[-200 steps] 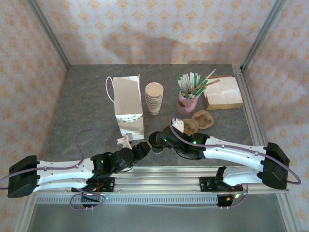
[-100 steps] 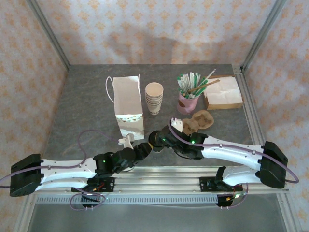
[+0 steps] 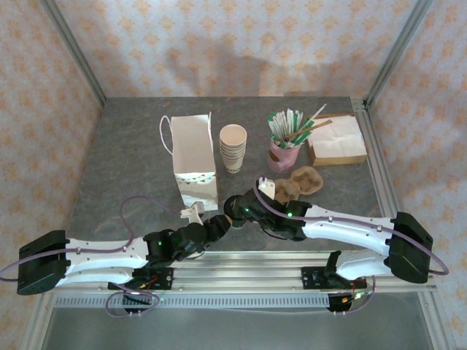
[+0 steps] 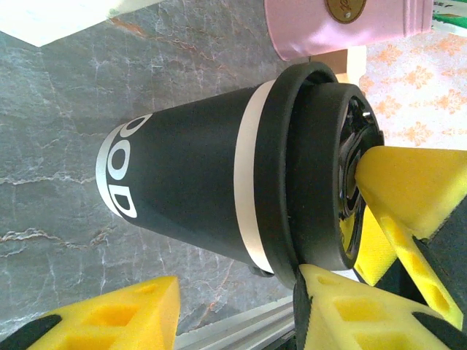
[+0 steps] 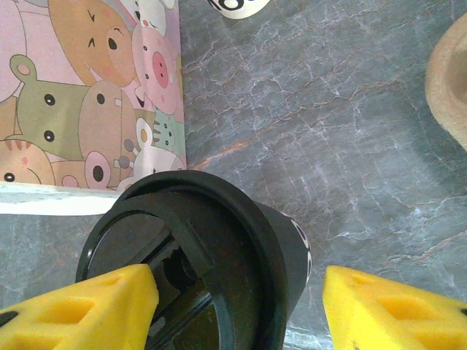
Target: Pack the takeout coffee
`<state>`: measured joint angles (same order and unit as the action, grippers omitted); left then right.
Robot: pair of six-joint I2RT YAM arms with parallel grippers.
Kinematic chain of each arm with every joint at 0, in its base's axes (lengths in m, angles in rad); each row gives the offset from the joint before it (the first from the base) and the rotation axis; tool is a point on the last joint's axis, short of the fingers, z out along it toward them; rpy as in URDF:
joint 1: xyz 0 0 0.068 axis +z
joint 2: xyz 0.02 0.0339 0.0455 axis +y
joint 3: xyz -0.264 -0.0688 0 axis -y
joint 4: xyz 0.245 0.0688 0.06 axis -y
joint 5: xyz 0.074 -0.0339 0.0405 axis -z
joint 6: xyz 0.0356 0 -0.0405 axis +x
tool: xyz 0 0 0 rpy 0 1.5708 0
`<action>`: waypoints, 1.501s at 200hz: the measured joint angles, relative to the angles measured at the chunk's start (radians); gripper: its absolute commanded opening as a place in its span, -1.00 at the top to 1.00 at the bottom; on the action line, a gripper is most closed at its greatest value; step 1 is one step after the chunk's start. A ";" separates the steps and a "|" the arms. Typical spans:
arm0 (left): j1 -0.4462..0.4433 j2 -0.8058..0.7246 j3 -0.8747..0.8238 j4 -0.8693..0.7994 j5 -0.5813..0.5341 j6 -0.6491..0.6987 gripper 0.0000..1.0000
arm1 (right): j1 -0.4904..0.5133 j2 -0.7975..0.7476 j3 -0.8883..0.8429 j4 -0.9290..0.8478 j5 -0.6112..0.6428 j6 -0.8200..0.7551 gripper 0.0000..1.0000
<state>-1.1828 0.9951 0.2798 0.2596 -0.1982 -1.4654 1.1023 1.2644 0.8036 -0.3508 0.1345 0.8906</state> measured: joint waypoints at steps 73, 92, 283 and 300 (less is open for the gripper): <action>0.015 -0.183 0.023 -0.282 -0.026 0.028 0.06 | 0.003 0.004 0.013 -0.015 0.000 0.039 -0.26; 0.021 -0.204 0.043 -0.326 -0.027 0.034 0.05 | 0.012 0.005 0.024 -0.035 0.007 0.068 -0.25; 0.138 -0.094 0.099 -0.247 0.057 0.101 0.06 | 0.123 -0.095 0.058 -0.114 0.135 0.206 -0.22; 0.146 -0.092 0.105 -0.238 0.060 0.106 0.07 | 0.082 -0.095 0.054 -0.114 0.122 0.134 -0.23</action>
<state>-1.0363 0.9031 0.3847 0.0212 -0.1379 -1.3594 1.1847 1.1694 0.8574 -0.4644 0.2562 1.0248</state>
